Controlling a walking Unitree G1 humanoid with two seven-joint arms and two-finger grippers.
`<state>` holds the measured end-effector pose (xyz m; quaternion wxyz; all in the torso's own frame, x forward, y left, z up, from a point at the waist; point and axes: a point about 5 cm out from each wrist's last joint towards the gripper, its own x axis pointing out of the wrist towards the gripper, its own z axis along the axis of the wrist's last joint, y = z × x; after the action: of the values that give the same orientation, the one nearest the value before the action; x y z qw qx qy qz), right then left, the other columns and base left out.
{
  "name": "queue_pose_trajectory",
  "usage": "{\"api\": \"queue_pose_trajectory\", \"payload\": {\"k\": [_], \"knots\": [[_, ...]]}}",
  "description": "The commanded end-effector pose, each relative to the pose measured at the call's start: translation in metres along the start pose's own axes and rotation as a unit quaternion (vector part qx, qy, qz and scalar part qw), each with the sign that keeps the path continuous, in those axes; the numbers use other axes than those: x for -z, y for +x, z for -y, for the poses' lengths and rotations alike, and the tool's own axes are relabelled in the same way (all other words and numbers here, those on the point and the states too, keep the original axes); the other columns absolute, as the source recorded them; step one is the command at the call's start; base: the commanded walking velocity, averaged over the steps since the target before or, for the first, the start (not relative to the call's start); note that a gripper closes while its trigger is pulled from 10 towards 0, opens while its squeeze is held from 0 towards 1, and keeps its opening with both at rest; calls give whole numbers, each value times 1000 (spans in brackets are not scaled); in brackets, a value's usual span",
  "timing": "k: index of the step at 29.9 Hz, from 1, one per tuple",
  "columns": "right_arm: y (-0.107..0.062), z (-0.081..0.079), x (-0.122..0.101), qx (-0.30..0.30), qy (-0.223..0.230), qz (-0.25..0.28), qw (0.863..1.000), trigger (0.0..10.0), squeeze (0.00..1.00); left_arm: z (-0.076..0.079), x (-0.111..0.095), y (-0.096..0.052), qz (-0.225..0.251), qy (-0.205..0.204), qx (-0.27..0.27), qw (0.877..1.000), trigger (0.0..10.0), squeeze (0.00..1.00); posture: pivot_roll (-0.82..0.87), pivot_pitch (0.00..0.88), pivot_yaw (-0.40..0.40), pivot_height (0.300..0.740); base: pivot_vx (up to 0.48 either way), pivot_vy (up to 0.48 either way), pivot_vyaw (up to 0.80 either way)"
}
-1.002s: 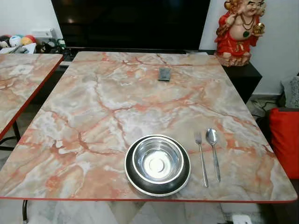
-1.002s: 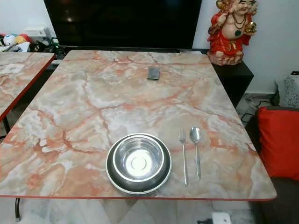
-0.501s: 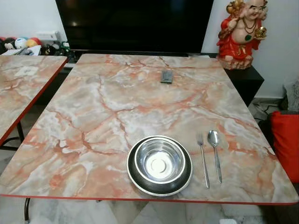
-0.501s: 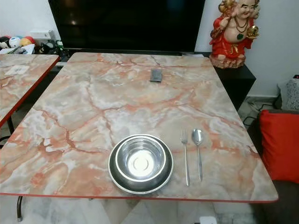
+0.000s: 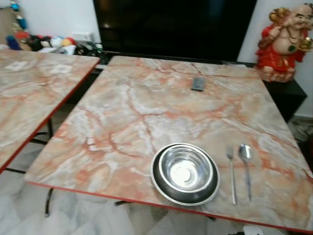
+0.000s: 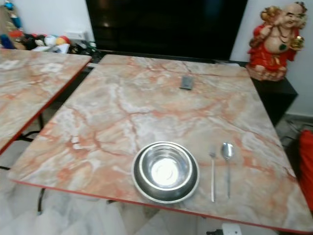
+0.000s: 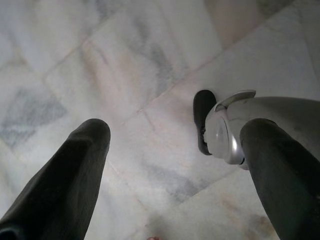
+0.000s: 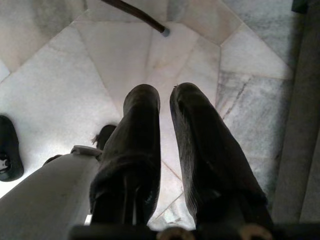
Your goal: Setting the table
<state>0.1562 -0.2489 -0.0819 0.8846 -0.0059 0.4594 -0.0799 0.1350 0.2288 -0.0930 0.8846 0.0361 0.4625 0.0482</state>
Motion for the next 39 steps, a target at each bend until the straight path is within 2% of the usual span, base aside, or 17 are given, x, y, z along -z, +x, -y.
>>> {"api": "queue_pose_trajectory", "payload": {"k": [1,16,39], "knots": [[-1,-1,7,-2,9,-14,1000,10000,0,-4,4,-1,-11,-6,-6,1000,10000,0,7,41,-15,740,0,345,0],[-1,-3,6,-4,18,-9,1000,10000,0,-4,23,-8,-25,-12,-7,1000,10000,0,16,53,-20,740,0,345,0],[-1,-4,7,-9,24,-13,1000,10000,0,-9,34,-13,-31,-20,-13,999,10000,0,32,83,-20,740,0,344,0]]}}
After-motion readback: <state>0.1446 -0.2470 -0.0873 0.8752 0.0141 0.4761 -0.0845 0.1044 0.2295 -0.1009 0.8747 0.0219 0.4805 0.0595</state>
